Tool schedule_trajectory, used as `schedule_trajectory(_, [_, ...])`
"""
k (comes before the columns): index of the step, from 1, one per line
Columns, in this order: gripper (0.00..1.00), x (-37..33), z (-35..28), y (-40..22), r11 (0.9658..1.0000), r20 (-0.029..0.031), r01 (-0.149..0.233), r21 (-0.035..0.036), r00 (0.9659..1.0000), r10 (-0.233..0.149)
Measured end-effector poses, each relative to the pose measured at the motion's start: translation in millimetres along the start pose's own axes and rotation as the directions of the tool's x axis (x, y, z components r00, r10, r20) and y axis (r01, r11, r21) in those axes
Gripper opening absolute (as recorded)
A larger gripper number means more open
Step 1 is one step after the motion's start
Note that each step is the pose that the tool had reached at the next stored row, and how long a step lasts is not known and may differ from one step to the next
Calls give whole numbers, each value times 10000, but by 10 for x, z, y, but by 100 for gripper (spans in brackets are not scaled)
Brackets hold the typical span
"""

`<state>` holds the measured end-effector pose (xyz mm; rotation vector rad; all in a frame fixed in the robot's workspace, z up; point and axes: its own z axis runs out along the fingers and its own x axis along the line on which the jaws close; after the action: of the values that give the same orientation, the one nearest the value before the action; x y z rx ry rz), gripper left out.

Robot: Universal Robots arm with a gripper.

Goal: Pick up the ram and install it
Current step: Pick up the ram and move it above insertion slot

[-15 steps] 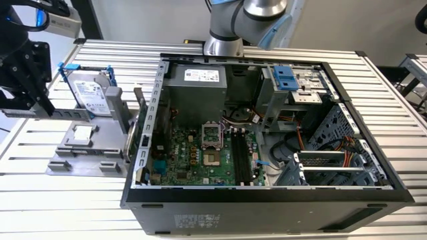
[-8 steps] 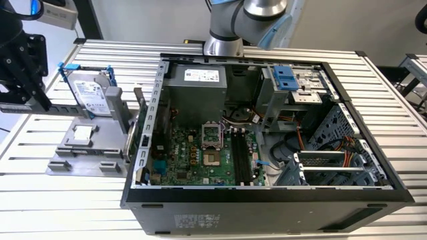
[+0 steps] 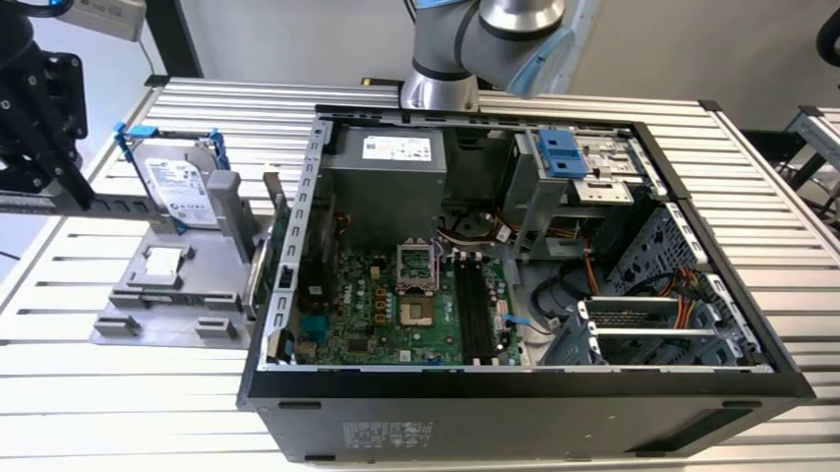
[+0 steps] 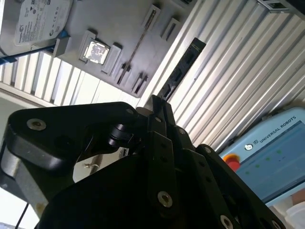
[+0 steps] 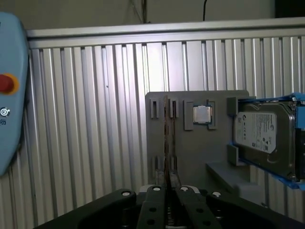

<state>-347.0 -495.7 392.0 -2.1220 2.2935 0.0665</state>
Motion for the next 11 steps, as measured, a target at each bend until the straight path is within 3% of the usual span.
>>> schedule_trajectory(11, [0,-4,-88,2,10000,-1,0,-1,10000,0])
